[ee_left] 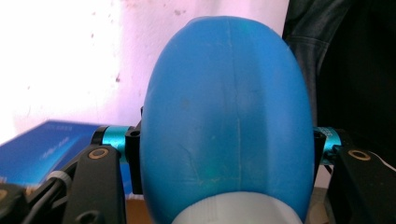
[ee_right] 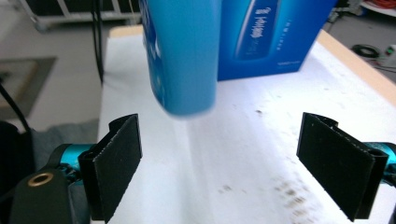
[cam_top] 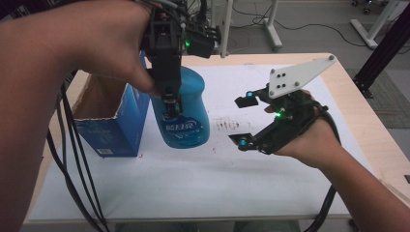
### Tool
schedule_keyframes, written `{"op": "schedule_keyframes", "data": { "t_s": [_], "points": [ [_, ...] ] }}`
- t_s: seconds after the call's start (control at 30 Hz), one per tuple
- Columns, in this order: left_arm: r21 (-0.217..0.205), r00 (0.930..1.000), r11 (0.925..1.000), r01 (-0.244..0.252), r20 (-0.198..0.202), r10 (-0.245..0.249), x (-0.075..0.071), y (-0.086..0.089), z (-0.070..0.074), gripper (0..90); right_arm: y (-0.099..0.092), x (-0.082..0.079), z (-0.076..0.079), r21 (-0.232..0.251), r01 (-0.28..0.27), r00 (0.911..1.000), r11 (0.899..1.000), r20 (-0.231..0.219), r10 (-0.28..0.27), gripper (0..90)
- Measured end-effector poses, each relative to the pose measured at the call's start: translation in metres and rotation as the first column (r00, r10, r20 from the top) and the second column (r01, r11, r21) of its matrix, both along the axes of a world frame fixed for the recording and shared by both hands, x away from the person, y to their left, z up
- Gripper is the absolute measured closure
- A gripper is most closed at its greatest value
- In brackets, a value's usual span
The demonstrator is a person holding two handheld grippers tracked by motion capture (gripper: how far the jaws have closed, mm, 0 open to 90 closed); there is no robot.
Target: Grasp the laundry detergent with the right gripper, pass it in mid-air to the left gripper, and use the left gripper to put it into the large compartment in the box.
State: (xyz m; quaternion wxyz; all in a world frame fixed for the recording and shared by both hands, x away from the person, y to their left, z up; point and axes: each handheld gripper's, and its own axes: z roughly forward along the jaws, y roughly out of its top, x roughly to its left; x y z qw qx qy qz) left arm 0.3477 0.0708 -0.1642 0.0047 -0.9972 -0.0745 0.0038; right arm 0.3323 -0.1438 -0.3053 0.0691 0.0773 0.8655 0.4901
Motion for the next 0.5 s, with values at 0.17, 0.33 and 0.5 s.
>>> {"op": "schedule_keyframes", "data": {
  "t_s": [0.17, 0.33, 0.5],
  "points": [
    [0.016, 0.9977, 0.9976, -0.067, -0.012, 0.068, 0.004, 0.011, 0.016, 39.7, -0.006, 0.004, 0.014, -0.089, 0.006, 0.9997, 0.996, 0.025, -0.004, 11.2],
    [0.020, 0.9922, 0.9921, -0.124, -0.007, 0.124, 0.010, 0.023, 0.031, 39.7, -0.010, 0.010, 0.028, -0.200, 0.008, 0.9995, 0.980, 0.031, -0.002, 3.9],
    [0.008, 0.9803, 0.9805, -0.196, -0.017, 0.197, 0.016, 0.042, 0.046, 39.7, -0.012, 0.015, 0.041, -0.323, -0.010, 0.9995, 0.946, 0.026, 0.020, 0.9]
  ]
}}
